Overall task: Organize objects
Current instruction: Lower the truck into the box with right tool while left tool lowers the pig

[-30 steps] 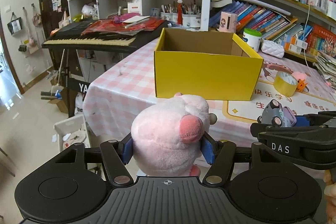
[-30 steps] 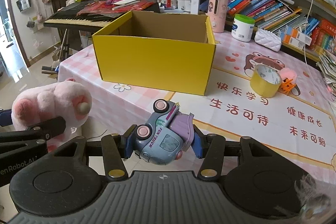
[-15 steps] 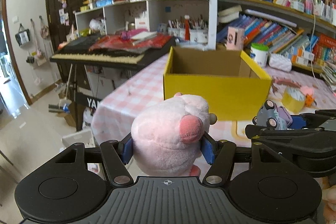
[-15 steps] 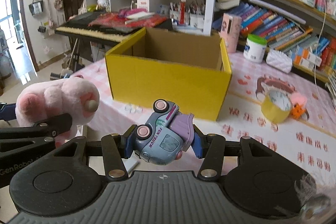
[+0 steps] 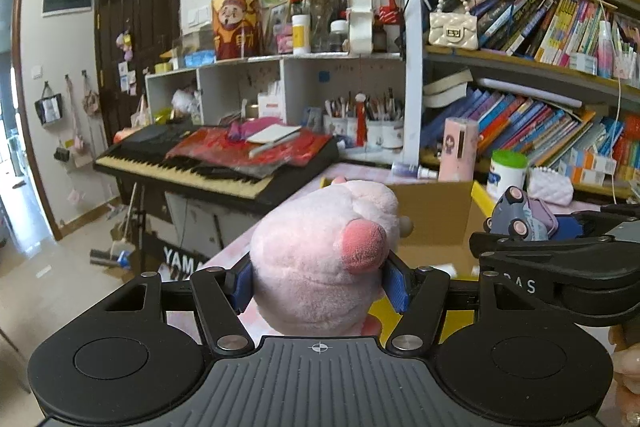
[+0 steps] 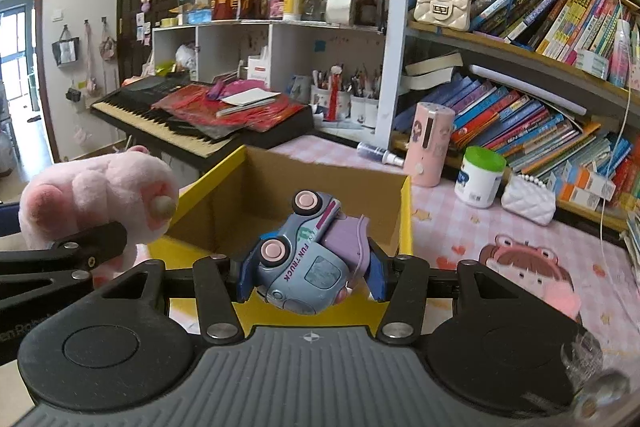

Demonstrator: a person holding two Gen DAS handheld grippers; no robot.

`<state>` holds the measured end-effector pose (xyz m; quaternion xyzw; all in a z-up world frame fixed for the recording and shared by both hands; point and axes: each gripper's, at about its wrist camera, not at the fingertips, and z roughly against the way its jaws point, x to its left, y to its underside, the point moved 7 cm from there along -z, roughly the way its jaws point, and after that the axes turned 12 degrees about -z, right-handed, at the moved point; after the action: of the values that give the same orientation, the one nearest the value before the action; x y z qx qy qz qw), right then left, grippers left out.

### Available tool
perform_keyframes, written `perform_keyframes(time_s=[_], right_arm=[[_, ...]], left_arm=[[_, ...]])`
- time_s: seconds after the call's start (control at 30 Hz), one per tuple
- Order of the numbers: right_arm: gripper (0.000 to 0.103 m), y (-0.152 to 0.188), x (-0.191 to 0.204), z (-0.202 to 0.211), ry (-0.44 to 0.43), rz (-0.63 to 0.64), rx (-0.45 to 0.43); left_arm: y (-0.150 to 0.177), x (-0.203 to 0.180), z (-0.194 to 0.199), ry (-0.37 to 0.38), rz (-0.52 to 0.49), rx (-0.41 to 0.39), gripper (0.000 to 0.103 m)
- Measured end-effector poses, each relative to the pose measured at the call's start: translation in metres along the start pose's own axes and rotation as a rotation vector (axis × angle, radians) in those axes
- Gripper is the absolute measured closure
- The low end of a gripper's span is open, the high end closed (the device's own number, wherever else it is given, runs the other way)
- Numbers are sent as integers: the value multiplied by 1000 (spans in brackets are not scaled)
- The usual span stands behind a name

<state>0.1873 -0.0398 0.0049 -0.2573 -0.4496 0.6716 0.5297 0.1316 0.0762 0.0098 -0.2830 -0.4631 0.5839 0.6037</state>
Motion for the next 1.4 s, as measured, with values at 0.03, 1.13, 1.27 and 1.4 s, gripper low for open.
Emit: perform_keyframes(time_s=[0.03,1.13,1.27,1.4], right_arm=[[53,-5,-4,-7,1,1,-1],[53,5,-38,-152,-127,233,343],[53,7,-35,-155,-128,263,342],[53,8,-33,-158,-133,266,348]], left_arm=[[-4,-2,-5,1,-1,-4,40],[0,-45,-127,-44,-49,251,39],[4,-43,-130,-52,-42,270,35],[6,-40,-131,-55,-34,281,34]])
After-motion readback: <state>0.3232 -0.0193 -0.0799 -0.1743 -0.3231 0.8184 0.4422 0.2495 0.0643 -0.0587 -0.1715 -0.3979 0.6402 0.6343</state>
